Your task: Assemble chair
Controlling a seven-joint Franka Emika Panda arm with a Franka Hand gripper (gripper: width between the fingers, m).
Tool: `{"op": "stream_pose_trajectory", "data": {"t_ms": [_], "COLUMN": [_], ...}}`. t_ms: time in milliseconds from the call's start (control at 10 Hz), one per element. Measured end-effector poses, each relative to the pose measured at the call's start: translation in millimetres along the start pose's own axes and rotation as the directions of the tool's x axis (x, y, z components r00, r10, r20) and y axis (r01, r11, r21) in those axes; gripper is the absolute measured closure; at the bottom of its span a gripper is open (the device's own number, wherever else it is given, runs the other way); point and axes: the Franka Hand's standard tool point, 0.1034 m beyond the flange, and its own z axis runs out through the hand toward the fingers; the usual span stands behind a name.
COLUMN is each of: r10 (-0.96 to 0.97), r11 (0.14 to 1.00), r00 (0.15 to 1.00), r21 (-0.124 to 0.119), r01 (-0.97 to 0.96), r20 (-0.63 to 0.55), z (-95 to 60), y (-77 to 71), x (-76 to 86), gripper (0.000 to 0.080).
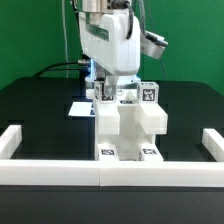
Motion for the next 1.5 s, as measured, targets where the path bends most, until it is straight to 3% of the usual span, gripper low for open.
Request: {"op": "stream_pose_trajectory", "data": {"t_ms": [300, 600, 1000, 1500], "r10": [-0.014, -0.074, -0.414, -0.755], "r11": [1.000, 0.997, 0.910, 0.655], "r00": [1.000, 0.997, 0.910, 0.655], "r21": [0.000, -0.004, -0.010, -0.010], "r01": [0.014, 0.074, 0.414, 0.755], "r20": [0.000, 0.001, -0.002, 0.001], "z": [0.1, 1.2, 1.5, 2.0], "y": [0.0, 0.8, 1.1, 1.8], "x": [-0.2, 0.2, 1.1, 3.1], "gripper": [0.0512, 0.0189, 0.0152, 0.0150]}}
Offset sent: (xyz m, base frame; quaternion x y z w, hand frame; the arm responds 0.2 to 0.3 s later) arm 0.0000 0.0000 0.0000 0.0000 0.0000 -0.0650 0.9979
